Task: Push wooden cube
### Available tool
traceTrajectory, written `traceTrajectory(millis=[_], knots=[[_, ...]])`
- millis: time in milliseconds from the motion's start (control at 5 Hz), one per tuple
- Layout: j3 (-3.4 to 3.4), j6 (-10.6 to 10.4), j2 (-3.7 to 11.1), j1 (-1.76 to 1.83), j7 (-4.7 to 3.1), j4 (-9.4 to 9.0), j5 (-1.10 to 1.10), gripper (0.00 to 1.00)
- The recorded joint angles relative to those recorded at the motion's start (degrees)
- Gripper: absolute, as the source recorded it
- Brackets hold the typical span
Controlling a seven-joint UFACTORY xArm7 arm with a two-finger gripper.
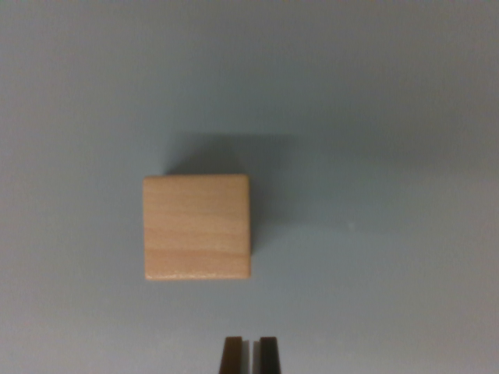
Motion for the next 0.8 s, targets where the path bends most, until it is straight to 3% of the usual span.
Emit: traceTrajectory(millis=[200,400,600,800], knots=[[0.0,0.0,0.0,0.0,0.0,0.0,0.0,0.0],[0.24,-2.36,0.48,0.24,0.31,-1.93,0.12,0.0],[0.24,-2.36,0.48,0.24,0.31,-1.93,0.12,0.0],[0.47,-4.57,0.93,0.46,0.6,-3.73,0.24,0.0]])
